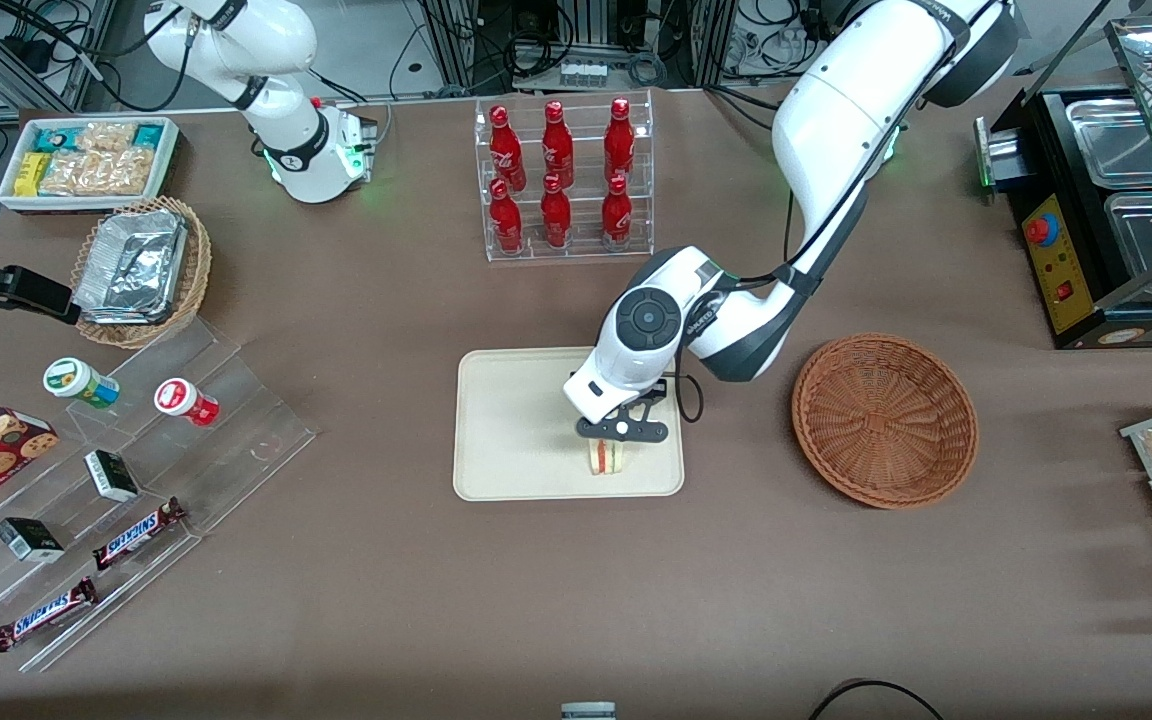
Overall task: Place sandwich from basket to tray
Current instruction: 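Lower the held sandwich onto the tray with the left gripper, then open the left gripper to release the sandwich on the tray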
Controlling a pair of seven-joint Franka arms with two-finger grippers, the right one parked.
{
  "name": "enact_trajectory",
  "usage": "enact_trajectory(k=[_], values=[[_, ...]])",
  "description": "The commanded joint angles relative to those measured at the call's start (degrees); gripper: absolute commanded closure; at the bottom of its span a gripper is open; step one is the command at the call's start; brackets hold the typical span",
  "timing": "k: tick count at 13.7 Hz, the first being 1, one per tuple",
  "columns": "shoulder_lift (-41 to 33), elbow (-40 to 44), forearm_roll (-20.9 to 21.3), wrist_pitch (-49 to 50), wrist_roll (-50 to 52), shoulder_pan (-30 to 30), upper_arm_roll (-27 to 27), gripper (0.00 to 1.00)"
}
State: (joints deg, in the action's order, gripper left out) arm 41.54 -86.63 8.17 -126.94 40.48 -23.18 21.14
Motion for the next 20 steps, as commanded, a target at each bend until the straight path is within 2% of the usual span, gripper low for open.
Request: enact_trajectory(k=[1, 6, 16, 20], values=[[0.7, 1.6, 1.1, -0.1, 0.6, -1.0, -0.6, 0.00], [-0.5, 1.7, 1.0, 0.6, 1.4, -0.6, -0.6, 0.00], [-8.4, 1.8, 0.1, 10.5, 1.7, 3.1, -0.7, 0.00], [-10.1, 1.3, -0.6, 11.0, -0.6, 8.8, -0.2, 0.00]])
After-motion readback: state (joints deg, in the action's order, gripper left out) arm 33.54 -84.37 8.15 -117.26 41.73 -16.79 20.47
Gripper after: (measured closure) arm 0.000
